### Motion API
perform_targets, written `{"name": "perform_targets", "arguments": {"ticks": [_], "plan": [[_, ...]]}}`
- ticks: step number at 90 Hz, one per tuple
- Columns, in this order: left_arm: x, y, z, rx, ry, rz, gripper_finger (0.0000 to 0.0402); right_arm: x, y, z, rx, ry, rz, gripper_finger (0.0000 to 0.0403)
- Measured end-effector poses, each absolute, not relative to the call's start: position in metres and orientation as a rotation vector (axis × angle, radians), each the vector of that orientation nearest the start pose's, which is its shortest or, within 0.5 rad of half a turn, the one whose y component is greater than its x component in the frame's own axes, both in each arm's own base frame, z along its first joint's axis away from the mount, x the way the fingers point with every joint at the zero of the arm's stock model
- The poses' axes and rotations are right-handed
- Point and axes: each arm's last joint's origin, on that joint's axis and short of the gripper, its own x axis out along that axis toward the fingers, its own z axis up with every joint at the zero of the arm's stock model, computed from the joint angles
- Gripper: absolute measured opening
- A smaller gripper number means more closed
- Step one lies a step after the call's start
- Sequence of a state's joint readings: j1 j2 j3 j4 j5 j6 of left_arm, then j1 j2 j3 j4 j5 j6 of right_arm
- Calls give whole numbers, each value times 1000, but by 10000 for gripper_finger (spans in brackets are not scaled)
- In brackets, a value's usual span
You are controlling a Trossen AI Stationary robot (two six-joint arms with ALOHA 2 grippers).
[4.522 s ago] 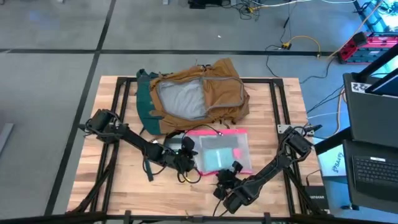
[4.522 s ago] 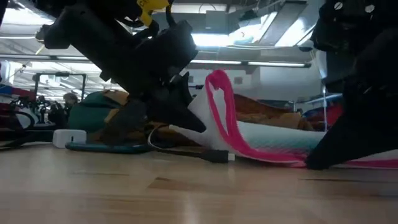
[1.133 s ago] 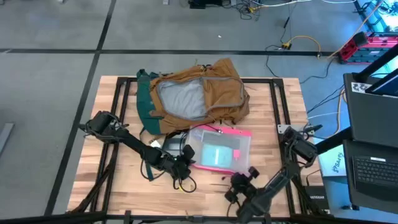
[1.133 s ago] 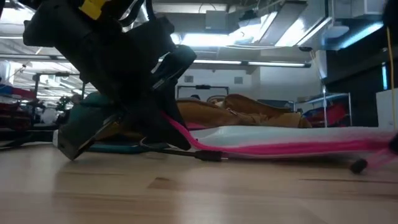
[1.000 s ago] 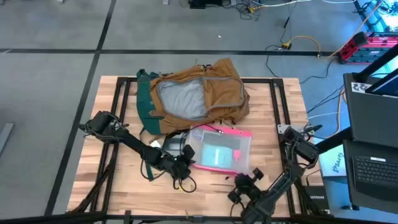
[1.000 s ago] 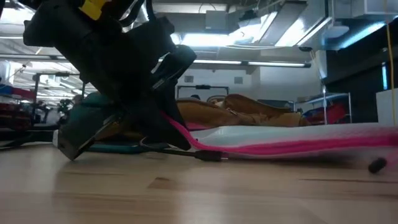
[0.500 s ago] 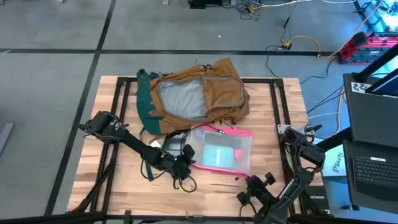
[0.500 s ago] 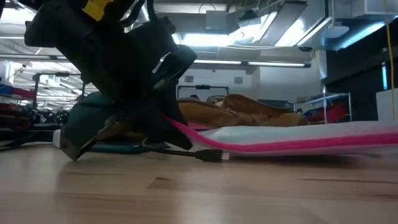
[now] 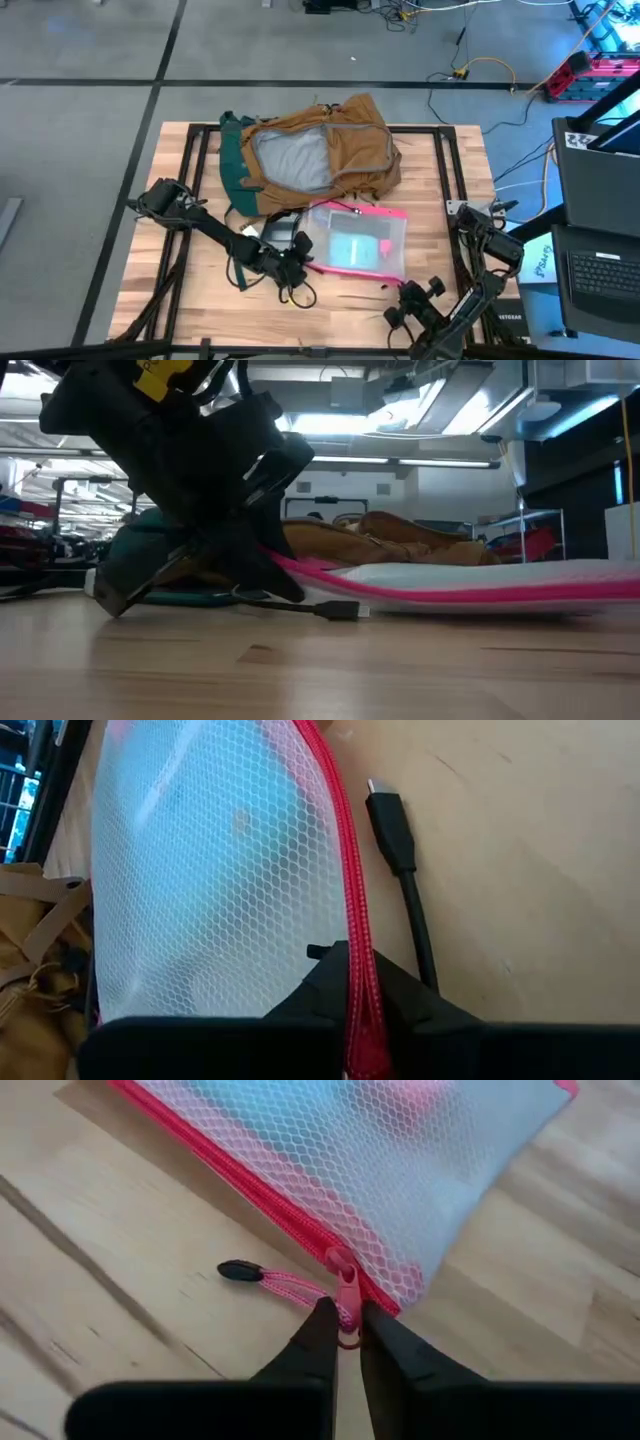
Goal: Unpack backpack
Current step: Open the pink zipper pouch
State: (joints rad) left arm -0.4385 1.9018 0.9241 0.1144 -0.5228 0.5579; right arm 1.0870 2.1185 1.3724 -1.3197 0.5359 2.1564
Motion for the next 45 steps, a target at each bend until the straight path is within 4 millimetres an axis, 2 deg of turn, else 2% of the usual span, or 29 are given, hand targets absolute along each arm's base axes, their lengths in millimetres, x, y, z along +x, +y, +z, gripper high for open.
{"name": "perform_targets", "arguments": {"ticks": [21,45], "plan": [[325,-137,113,928,782,-139,0,172,289,126,267,772,-910,21],[326,-137,113,924,779,-146,0,173,289,127,245,733,-880,113]]}}
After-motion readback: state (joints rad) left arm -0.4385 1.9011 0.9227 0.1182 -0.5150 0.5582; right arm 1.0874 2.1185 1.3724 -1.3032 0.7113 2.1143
